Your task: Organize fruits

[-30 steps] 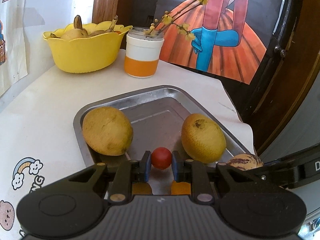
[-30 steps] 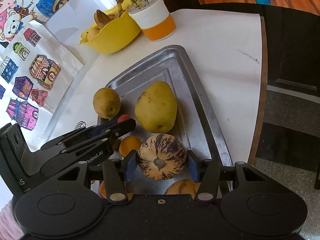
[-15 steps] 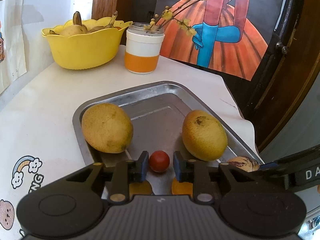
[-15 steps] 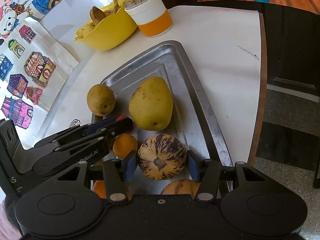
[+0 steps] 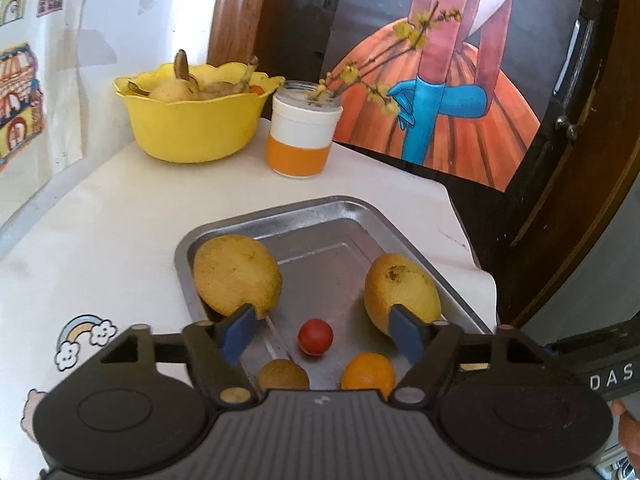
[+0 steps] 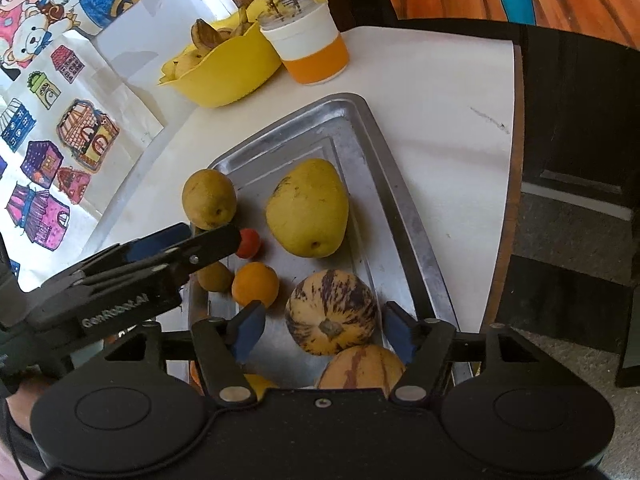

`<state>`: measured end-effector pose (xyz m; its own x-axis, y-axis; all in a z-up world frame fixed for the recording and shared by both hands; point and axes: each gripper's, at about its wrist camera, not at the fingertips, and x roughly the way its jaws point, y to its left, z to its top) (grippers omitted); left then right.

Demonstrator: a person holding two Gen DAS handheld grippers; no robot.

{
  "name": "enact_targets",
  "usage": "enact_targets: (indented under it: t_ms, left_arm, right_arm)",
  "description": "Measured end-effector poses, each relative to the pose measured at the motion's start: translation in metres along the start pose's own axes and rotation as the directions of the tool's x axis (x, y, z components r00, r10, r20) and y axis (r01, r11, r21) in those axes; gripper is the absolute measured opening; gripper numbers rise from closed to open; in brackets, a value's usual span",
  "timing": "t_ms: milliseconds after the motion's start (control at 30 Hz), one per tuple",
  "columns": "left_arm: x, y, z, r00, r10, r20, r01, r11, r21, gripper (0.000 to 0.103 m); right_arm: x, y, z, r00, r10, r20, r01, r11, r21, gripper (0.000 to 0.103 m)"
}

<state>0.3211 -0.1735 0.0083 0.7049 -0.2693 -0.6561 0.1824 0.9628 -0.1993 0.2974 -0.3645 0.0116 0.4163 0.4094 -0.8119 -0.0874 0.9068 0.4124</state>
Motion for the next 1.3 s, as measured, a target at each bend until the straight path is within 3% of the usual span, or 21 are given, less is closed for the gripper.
enact_targets:
  t_ms: [267, 767, 967, 1133, 1300]
  left_arm:
    - [-0.029, 0.002, -0.001, 0.997, 0.042, 0.071, -0.042, 0.999, -0.007, 0.1]
    - [-0.076, 0.018, -0.014, 0.989, 0.098, 0.114, -0.092, 0.994, -0.062, 0.102]
    - [-0.103, 0.028, -0.029, 0.981, 0.112, 0.155, -0.098, 0.991, -0.097, 0.102]
    - [-0.128, 0.034, -0.041, 0.971, 0.131, 0.199, -0.108, 0.987, -0.121, 0.102]
    - [-0.15, 0.04, -0.057, 0.962, 0.158, 0.224, -0.13, 0.983, -0.131, 0.102]
  right_arm:
    - [-0.023, 0.012, -0.007, 0.997, -0.027, 0.078, 0.029, 0.999, -0.028, 0.08]
    - [-0.059, 0.033, -0.032, 0.963, -0.085, 0.255, 0.112, 0.989, -0.093, 0.095]
    - [-0.077, 0.043, -0.053, 0.937, -0.07, 0.342, 0.11, 0.989, -0.101, 0.098]
    - [-0.094, 0.057, -0.075, 0.898, -0.044, 0.437, 0.096, 0.99, -0.1, 0.101]
    - [-0.104, 0.078, -0.101, 0.859, -0.023, 0.511, 0.126, 0.978, -0.168, 0.102]
